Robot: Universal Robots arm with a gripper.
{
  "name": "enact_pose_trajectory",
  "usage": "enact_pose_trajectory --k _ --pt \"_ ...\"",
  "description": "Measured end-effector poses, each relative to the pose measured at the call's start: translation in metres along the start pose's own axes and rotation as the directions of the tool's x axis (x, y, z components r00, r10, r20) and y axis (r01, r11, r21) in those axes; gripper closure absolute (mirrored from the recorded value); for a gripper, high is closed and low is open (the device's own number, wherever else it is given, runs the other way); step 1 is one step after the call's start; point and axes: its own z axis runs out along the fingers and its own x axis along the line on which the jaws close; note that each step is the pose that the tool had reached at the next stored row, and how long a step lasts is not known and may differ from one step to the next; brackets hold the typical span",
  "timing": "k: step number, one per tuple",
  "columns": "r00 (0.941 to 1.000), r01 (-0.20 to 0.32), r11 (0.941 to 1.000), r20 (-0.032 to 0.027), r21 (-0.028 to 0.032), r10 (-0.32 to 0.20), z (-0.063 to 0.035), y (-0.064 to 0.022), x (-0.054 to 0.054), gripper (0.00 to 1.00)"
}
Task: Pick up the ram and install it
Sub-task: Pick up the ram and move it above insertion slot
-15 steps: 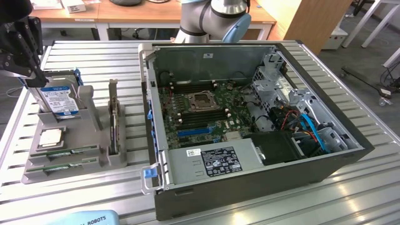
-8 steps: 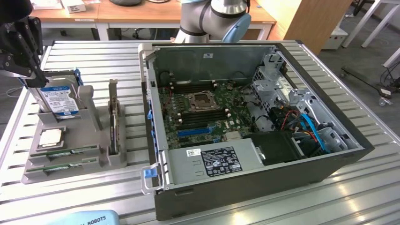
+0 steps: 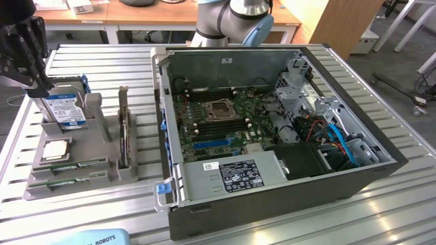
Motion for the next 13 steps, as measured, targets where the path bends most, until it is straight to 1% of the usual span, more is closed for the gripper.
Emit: enact_pose_trajectory --k 2,3,8,13 --pt "1.0000 0.000 1.0000 0.0000 0.0000 0.000 0.0000 0.0000 0.0000 0.77" --pt "1.0000 0.000 1.0000 0.0000 0.0000 0.000 0.0000 0.0000 0.0000 0.71" --pt "1.0000 0.000 1.0000 0.0001 0.0003 0.000 0.0019 -0.0001 0.0001 0.71" --pt "1.0000 0.000 1.0000 0.0001 0.0007 0.000 0.0080 -0.0002 0.0002 0.71"
